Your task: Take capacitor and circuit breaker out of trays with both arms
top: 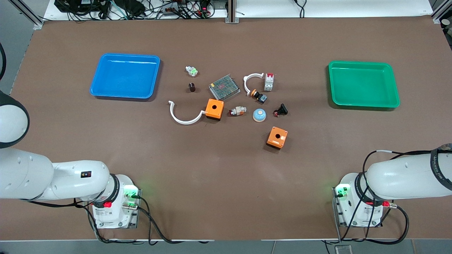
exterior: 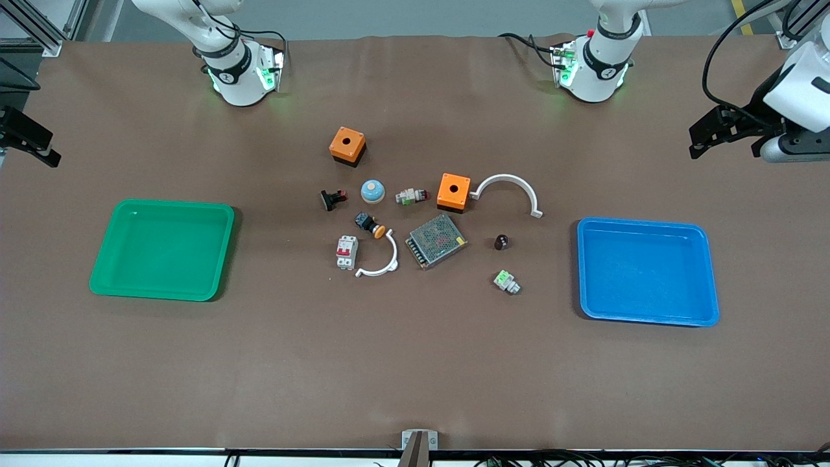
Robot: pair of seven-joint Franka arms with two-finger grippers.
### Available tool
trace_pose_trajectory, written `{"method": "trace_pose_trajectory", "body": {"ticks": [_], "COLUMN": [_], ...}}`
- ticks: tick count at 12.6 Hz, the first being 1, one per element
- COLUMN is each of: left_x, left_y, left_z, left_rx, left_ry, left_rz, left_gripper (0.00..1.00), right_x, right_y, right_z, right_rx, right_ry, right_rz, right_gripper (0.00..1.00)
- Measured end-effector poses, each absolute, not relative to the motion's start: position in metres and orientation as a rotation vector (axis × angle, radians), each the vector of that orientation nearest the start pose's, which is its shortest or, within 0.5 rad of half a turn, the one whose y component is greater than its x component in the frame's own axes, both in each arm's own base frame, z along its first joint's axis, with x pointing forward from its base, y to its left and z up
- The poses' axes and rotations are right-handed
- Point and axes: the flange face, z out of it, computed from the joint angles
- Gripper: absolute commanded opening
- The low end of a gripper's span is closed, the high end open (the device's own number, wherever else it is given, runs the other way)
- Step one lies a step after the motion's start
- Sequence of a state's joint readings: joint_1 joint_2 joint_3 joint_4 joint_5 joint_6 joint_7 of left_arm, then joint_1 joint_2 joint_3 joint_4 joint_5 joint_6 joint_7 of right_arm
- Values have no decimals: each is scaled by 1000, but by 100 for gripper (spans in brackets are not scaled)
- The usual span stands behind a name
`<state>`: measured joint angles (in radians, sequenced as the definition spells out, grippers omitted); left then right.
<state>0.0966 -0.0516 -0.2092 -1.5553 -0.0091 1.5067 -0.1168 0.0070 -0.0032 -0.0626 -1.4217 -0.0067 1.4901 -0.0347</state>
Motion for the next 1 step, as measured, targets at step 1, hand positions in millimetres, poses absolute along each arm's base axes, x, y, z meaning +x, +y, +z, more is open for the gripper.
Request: {"method": "trace_pose_trajectory", "body": {"ticks": [1], "left_x": [528], "left_y": [-63], "left_z": [656], "left_rx": [-3150], "left_ry": [-11], "left_rz": [-7], "left_gripper": [100], "right_x": [543], "right_y": [-31], "right_z": [689], "right_rx": [-3149], "right_ry": [34], "right_rz": [-112], "right_gripper": [100]}}
